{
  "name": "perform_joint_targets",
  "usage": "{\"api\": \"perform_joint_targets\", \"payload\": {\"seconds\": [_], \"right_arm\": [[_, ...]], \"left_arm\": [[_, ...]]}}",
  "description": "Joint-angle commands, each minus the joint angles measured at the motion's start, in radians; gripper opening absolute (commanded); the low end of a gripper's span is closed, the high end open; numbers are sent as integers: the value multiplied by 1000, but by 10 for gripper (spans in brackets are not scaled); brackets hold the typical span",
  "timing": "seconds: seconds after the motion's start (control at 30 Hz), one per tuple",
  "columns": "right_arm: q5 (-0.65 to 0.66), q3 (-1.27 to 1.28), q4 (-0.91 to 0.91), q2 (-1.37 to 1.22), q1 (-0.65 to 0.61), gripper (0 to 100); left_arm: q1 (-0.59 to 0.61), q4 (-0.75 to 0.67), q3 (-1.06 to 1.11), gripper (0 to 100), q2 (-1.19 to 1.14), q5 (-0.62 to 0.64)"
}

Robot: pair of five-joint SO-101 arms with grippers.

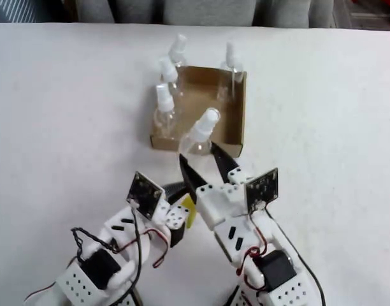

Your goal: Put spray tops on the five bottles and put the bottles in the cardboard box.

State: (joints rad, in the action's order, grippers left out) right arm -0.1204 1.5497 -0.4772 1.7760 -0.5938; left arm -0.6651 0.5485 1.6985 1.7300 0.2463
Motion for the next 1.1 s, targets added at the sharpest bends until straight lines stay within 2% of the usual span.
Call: {"api": "perform_joint_targets", "payload": {"seconds": [0.0, 0.17, 0.3, 0.6, 0.77, 0.9, 0.97, 1.07], "right_arm": [[-9, -11, 10, -12, -27, 14], [-9, -34, -58, 2, -24, 14], [-11, -89, -170, 21, -30, 14], [0, -112, -234, 21, -30, 14], [44, -95, -200, 19, -22, 14], [60, -20, -39, 18, 28, 14], [110, 11, 38, 16, 61, 14], [129, 23, 84, 16, 85, 14]], "left_arm": [[-4, -26, -2, 20, 4, -8], [4, -20, -2, 20, 2, -8], [64, -25, -2, 20, 2, -8], [73, -18, -2, 20, 2, -8], [68, 5, -2, 20, 4, -8], [70, 34, -2, 20, 4, -8], [73, 34, -2, 20, 4, -8], [93, 68, -2, 20, 10, -37]]}}
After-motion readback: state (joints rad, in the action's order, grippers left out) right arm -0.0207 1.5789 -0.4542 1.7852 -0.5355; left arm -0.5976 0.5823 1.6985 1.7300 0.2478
